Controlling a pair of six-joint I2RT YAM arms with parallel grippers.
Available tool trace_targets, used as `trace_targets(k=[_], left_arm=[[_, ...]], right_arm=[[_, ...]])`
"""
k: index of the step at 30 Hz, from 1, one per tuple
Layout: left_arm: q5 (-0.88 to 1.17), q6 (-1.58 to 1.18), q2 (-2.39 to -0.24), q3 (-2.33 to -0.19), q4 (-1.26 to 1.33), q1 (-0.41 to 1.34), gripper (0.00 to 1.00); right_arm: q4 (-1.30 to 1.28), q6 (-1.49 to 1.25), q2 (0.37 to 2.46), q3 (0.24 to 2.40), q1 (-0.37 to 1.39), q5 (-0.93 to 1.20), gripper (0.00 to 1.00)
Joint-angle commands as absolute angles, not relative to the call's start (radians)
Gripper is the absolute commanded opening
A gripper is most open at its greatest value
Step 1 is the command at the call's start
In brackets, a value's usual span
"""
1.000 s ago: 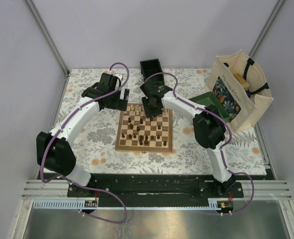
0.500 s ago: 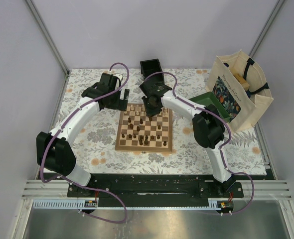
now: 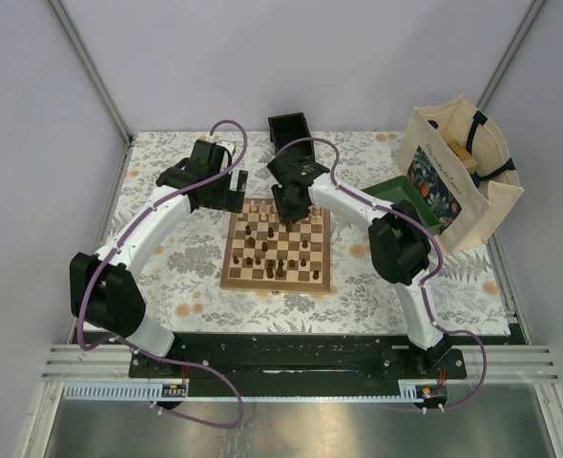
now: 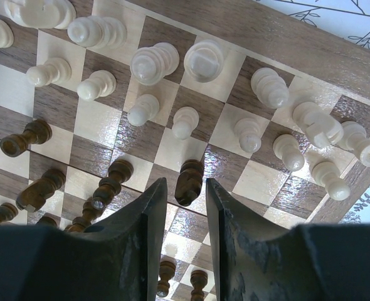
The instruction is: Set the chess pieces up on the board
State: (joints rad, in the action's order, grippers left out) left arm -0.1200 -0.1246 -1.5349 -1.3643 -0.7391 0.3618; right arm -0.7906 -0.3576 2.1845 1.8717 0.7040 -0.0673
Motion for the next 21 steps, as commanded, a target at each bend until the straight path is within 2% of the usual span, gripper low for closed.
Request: trace_targets(k=[1, 7, 15, 21], left_arm=[[-0.107, -0.127, -1.526, -1.371, -0.719, 0.359, 0.99], [-0.106, -0.127, -1.529, -1.373, -0.724, 0.359, 0.99], [-0.1, -0.127, -1.531, -1.374, -0.726, 0.357, 0.99], [-0.094, -0.127, -1.531, -1.376, -0.726, 0.359, 0.99]], right_arm=[[-0.799, -0.351, 2.187, 1.902, 0.696, -0.072, 0.39], [-0.805, -0.351, 2.197, 1.91, 0.696, -0.068, 0.33], [-0.802, -0.35, 2.152, 1.896, 0.695, -0.058, 0.19], [-0.787, -0.356, 2.033, 1.803, 0.699, -0.04, 0.18]])
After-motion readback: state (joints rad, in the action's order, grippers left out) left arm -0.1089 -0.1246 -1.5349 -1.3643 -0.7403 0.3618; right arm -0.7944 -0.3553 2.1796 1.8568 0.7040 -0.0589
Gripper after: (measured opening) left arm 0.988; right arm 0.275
